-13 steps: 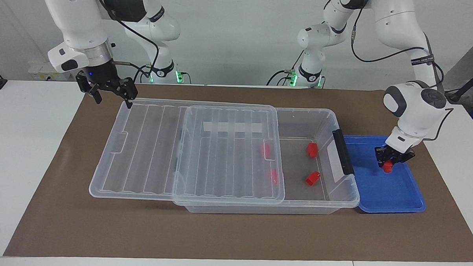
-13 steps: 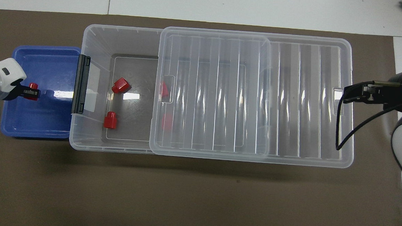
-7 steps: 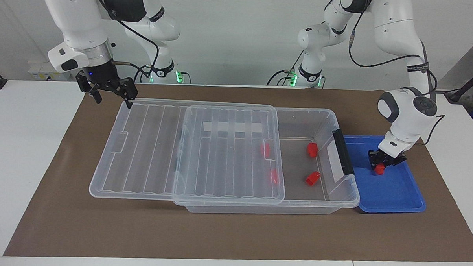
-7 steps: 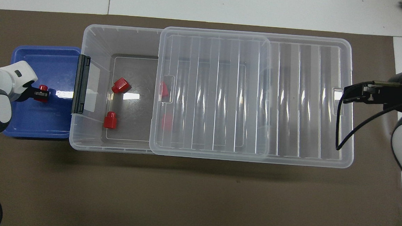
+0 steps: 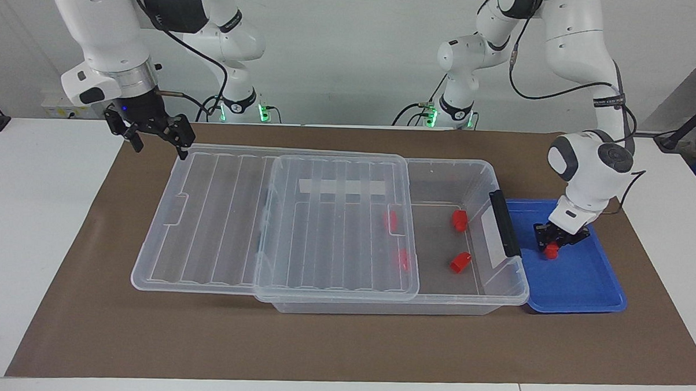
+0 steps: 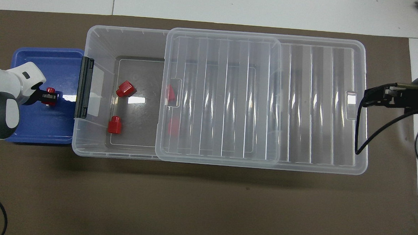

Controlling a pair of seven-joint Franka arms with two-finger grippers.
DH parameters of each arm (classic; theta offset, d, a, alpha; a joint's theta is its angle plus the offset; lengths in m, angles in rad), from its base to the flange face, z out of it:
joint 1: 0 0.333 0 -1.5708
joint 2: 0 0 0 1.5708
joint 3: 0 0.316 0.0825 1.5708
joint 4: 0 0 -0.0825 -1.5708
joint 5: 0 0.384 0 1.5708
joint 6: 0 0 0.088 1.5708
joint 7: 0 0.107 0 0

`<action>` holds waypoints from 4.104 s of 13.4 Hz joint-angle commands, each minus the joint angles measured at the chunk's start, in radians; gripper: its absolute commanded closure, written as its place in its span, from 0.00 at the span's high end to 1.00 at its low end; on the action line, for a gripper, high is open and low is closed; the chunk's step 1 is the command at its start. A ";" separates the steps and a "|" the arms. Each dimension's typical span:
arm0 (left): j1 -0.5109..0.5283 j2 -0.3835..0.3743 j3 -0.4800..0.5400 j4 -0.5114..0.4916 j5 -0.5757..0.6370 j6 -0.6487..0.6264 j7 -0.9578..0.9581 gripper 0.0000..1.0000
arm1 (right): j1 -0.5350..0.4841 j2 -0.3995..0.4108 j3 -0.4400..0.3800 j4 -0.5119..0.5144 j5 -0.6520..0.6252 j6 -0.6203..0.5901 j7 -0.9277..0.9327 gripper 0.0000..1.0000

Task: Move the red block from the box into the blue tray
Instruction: 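Carry the red block over the blue tray with the left gripper, then release the red block into the blue tray with the left gripper, then move the right gripper to the far end of the clear lid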

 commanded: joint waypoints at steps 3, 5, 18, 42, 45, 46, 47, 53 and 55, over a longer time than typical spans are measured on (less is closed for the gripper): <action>0.008 -0.012 0.002 -0.059 0.016 0.079 0.002 0.00 | -0.005 0.000 0.004 0.006 0.002 -0.011 0.016 1.00; 0.011 -0.013 0.003 -0.045 0.016 0.073 0.008 1.00 | -0.005 0.000 0.004 0.006 0.002 -0.012 0.016 1.00; -0.107 -0.404 -0.041 0.377 -0.056 -0.885 -0.038 1.00 | -0.030 -0.001 0.004 0.006 0.002 -0.012 0.016 1.00; -0.293 -0.417 0.057 0.360 -0.067 -0.866 -0.248 1.00 | -0.199 0.129 0.004 -0.293 0.014 0.555 0.011 0.00; -0.291 -0.420 0.060 0.358 -0.067 -0.868 -0.235 1.00 | -0.185 0.129 0.003 -0.293 0.014 0.555 0.013 0.00; -0.291 -0.421 0.060 0.358 -0.066 -0.871 -0.238 1.00 | -0.185 0.129 0.004 -0.293 0.014 0.557 0.011 0.00; -0.287 -0.421 0.060 0.357 -0.066 -0.878 -0.237 1.00 | -0.183 0.129 0.006 -0.291 0.014 0.557 0.013 0.00; -0.283 -0.421 0.059 0.360 -0.067 -0.866 -0.238 1.00 | -0.127 0.131 0.022 -0.284 0.086 0.537 0.004 0.00; -0.290 -0.420 0.059 0.360 -0.067 -0.824 -0.243 1.00 | -0.090 0.131 0.024 -0.281 0.088 0.528 0.004 0.00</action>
